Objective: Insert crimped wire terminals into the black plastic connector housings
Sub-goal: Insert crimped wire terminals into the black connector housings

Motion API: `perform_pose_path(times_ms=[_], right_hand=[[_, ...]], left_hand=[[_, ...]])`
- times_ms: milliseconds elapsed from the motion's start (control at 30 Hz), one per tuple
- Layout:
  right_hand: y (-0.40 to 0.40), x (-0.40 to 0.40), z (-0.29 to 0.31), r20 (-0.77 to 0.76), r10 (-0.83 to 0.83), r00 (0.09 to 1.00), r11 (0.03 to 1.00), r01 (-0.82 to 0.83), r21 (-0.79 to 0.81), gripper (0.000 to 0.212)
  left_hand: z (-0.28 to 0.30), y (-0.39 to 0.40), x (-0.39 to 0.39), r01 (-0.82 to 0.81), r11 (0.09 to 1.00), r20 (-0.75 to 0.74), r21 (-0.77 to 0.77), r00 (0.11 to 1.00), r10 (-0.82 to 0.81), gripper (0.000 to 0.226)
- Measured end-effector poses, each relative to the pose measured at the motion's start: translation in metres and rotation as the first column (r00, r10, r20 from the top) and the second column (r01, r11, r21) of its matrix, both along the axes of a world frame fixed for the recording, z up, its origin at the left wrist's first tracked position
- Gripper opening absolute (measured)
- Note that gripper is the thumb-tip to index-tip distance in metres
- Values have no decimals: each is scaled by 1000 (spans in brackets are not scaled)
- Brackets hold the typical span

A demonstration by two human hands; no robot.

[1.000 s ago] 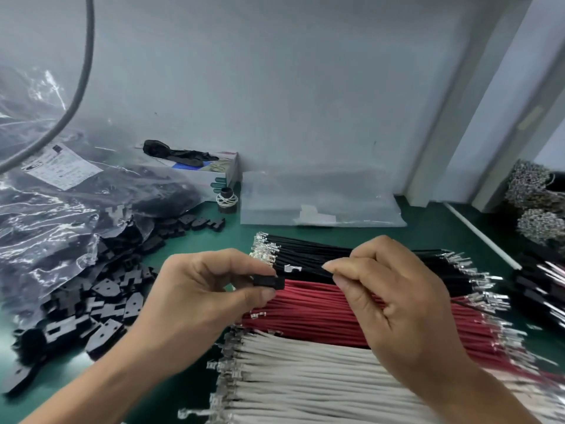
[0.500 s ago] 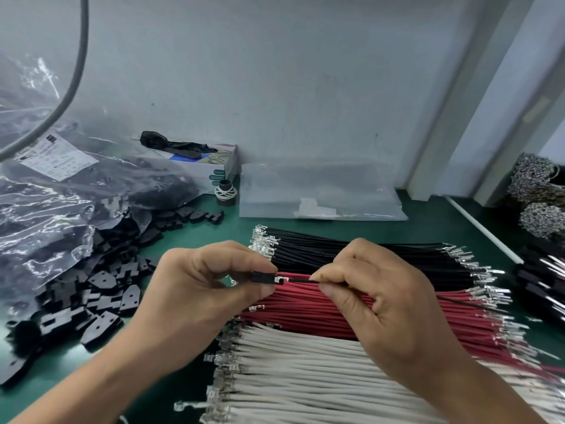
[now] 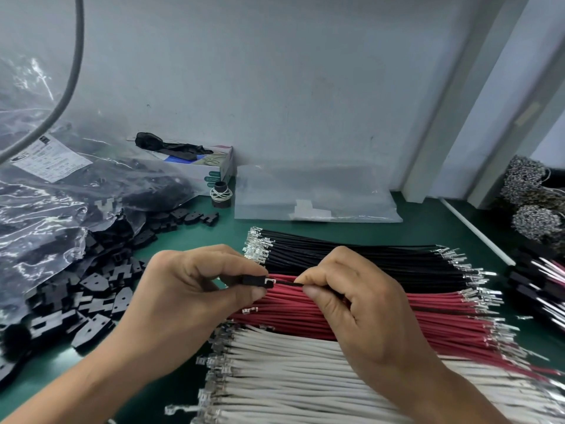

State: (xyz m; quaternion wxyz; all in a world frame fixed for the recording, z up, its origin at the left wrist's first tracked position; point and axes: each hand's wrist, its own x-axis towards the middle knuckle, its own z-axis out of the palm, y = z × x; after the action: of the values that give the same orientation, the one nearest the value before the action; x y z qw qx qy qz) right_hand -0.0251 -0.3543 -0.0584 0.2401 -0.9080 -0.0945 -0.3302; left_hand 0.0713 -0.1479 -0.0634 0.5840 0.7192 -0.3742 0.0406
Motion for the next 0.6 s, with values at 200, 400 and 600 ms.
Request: perform_pose_path(times_ms=[200, 400, 600], right_hand=[[4, 1, -2, -6, 15, 1000, 1000, -15, 9, 22], [6, 5, -3, 38, -1, 999, 1000, 2, -22, 22], [10, 7, -5, 81, 7, 997, 999, -4, -39, 19]], left_hand=[[1, -2, -5, -39, 999, 62, 34, 997, 37, 21], [3, -4, -9, -49, 998, 49, 44, 998, 47, 21], [5, -4, -9, -55, 998, 37, 37, 998, 53, 20]])
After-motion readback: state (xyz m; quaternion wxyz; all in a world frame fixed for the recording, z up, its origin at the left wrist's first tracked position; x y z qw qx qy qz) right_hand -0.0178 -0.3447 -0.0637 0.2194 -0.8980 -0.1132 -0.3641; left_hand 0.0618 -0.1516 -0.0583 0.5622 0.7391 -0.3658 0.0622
